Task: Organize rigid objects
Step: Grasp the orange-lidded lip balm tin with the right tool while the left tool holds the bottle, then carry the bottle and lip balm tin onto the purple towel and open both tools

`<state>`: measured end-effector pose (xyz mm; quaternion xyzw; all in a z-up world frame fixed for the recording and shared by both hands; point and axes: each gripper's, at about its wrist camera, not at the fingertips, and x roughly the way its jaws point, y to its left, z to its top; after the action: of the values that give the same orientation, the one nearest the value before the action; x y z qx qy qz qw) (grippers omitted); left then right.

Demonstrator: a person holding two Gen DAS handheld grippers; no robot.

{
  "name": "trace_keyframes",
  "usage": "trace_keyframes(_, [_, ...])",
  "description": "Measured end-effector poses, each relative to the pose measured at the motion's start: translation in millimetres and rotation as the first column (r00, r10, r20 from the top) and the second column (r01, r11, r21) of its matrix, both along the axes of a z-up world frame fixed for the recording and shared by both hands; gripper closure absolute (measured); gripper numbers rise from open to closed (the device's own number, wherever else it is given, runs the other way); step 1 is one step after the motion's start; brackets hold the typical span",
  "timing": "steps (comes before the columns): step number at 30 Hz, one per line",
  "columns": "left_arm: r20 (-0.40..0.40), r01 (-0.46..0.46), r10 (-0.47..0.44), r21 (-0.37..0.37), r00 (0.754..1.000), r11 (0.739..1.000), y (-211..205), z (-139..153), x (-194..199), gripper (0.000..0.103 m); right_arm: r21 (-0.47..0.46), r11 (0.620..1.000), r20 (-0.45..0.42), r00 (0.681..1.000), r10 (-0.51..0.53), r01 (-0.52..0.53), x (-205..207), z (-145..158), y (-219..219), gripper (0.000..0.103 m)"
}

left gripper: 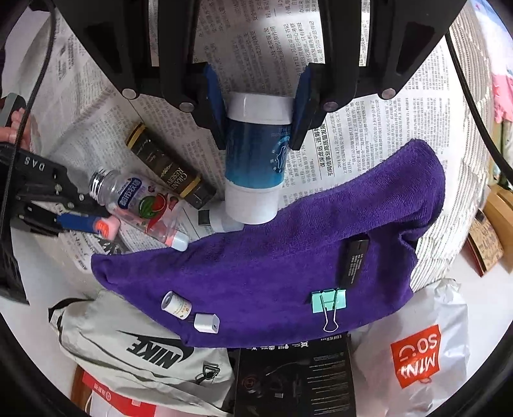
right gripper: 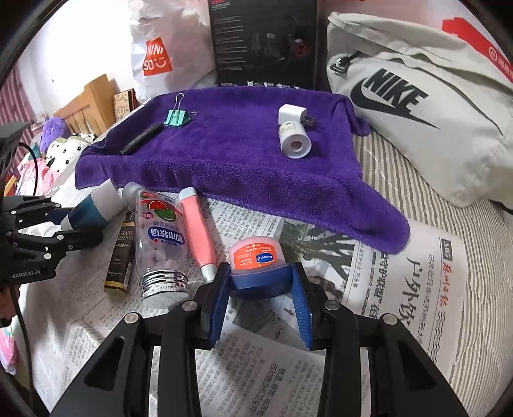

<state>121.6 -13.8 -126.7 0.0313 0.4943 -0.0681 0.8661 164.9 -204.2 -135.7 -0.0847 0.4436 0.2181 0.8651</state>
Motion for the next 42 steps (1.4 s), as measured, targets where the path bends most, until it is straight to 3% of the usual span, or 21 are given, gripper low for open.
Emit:
trace_keyframes(9, [-0.006,-0.022,0.021,-0.135,1.000,0.991,20,4,-1,0.068,0.065,0.997,-0.061,0.998,-0.030,0.033,-7,11,-11,0.066])
trace_keyframes(20, [0.008,-0.022,0.024,-0.204,1.000,0.979,36,21,-8,0.069,0.161,0.987,-0.055,0.998,-0.012,0.021,-2,37,-10,0.066])
trace_keyframes(26, [-0.027,-0.015,0.010,-0.172,1.000,0.985,32,9,-2,0.069,0.169,0.986,-0.055,0.998,0.011,-0.002,3,41,-4,0.066])
trace_keyframes(30, [-0.042,0.002,-0.006,-0.094,0.999,0.996,21,1,2,0.069,0.183,0.983,-0.061,0.998,0.015,-0.004,1,40,-3,0.066])
trace_keyframes(42, [-0.020,0.010,-0.010,0.009,1.000,1.000,4,0,26,0.064,0.194,0.981,-0.095,0.995,0.010,0.008,-4,30,-9,0.066])
